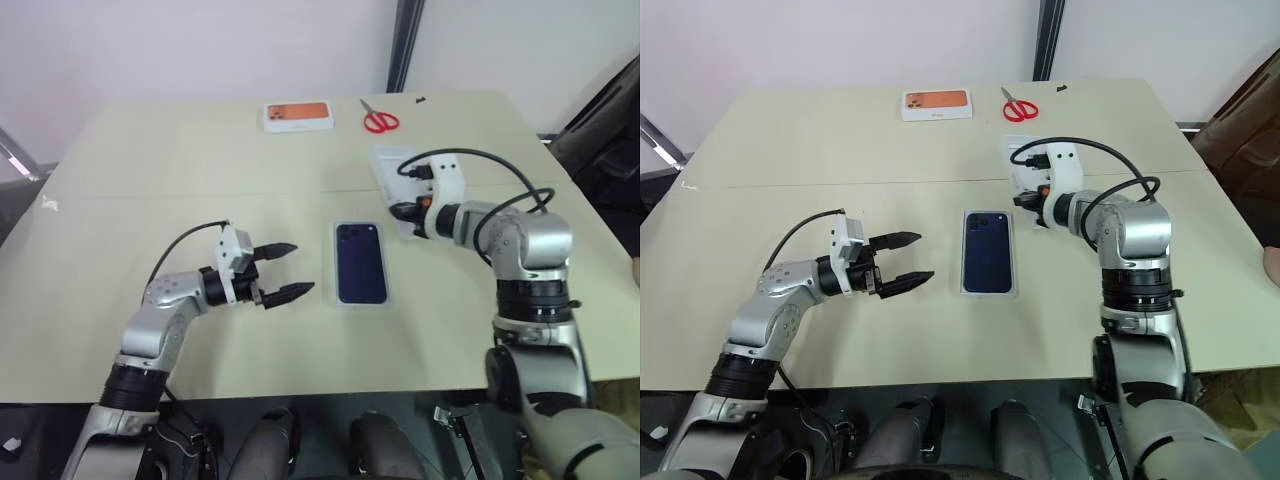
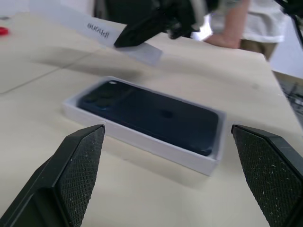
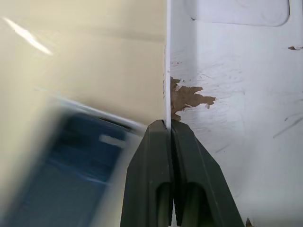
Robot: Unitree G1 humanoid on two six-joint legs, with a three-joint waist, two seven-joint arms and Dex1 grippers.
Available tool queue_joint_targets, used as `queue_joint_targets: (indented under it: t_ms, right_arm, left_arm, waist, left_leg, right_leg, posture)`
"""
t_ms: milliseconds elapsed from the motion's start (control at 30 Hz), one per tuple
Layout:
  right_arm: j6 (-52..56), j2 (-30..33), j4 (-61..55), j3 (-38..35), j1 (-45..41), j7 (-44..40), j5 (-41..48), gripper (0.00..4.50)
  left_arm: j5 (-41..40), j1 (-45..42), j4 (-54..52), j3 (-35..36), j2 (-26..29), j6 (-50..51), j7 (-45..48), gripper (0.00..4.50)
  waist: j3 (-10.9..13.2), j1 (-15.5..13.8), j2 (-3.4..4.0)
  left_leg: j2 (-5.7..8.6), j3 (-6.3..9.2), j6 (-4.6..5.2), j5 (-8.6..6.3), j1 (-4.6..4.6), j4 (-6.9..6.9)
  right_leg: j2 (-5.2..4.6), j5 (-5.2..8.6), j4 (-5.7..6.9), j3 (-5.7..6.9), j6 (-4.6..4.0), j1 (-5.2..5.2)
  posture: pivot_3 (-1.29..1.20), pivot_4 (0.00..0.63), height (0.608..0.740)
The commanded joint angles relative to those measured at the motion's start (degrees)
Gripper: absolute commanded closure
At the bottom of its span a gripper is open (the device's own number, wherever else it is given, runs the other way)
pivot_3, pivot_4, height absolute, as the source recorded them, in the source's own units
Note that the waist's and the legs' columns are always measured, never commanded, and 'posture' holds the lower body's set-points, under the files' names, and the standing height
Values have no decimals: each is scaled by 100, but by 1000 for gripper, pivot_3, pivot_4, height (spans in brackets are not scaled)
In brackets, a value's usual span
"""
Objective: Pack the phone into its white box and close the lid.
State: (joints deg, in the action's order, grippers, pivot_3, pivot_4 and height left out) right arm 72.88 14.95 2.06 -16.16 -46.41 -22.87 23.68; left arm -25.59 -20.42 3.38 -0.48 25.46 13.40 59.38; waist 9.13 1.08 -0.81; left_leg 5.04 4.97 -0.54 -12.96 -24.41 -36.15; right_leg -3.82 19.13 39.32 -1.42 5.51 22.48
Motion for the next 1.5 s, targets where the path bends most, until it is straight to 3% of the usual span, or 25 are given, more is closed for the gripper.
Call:
queue_joint_targets:
  t_ms: [33, 167, 333, 633, 833, 900, 1167, 1300, 1433, 1500]
  right_arm:
    - [395, -410, -513, -958, 19, 107, 807, 4462]
    - [1230, -1024, -910, -1812, -49, 206, 1692, 4462]
    - [1943, -1687, -1427, -2270, 91, 542, 2532, 4462]
    - [1962, -2222, -2125, -1700, 1256, 1820, 4068, 4462]
    - [1909, -2430, -2061, -1658, 1375, 2509, 4985, 4462]
    - [1517, -2526, -1868, -1619, 1343, 3091, 5546, 4462]
    - [17, -1828, -1692, -98, 2110, 4903, 7941, 4462]
    - [-596, -1337, -1726, 740, 2488, 5344, 8529, 4462]
    - [-1156, -913, -1517, 1021, 2564, 5380, 8640, 4462]
    - [-1241, -722, -1399, 1141, 2651, 5216, 8536, 4500]
  left_arm:
    - [-102, -169, 133, 398, -17, -161, -238, 0]
    - [-248, -190, 149, 675, 9, -38, -360, 0]
    - [-268, -236, 239, 830, 47, 9, -470, 0]
    - [-396, -225, 89, 797, -4, 174, -527, 0]
    - [-431, -93, -120, 742, 0, 326, -464, 0]
    - [-442, -86, -159, 760, -17, 363, -489, 0]
    - [-510, 2, -347, 744, -23, 444, -524, 0]
    - [-475, 108, -442, 692, -44, 453, -513, 0]
    - [-487, 215, -547, 599, -29, 513, -425, 0]
    - [-547, 282, -580, 574, -17, 599, -377, 508]
  waist:
    - [0, -16, 0]
    - [0, -24, 0]
    - [-2, 10, 4]
    - [-2, 7, 5]
    - [-2, 19, 7]
    - [-2, 17, 7]
    - [-2, 37, 6]
    - [-2, 52, 6]
    - [-2, 117, 6]
    - [-2, 127, 6]
  left_leg:
    - [0, 0, 0, 0, 0, -1]
    - [5, -1, -1, 0, -2, -3]
    - [3, 0, 0, 0, -1, 2]
    - [4, -1, 1, 0, -2, 1]
    - [3, -1, 1, 0, -1, 4]
    - [2, 0, 1, 0, -1, 7]
    - [1, -1, 3, 0, -1, 6]
    - [1, -1, 7, -1, 0, 2]
    - [1, 1, 8, -2, 0, 4]
    - [0, 1, 9, -2, 0, 4]
  right_leg:
    - [0, 0, 1, 0, 0, -1]
    - [-5, 0, -1, 0, 0, -2]
    - [-4, 0, 8, -1, 0, 7]
    - [-4, 0, 10, -3, 0, 8]
    - [-4, 0, 10, -4, 0, 10]
    - [-3, 0, 10, -3, 0, 10]
    - [-3, 0, 5, -3, 0, 6]
    - [-3, 0, 1, -3, 0, 1]
    - [-2, 0, 1, -1, 0, 0]
    - [-1, 0, 0, -1, 0, -2]
  posture:
    - [0, 150, 734]
    - [0, 150, 734]
    - [0, 150, 734]
    - [0, 150, 734]
    - [0, 150, 734]
    - [0, 150, 734]
    - [0, 150, 734]
    - [0, 150, 734]
    - [0, 150, 734]
    - [0, 150, 734]
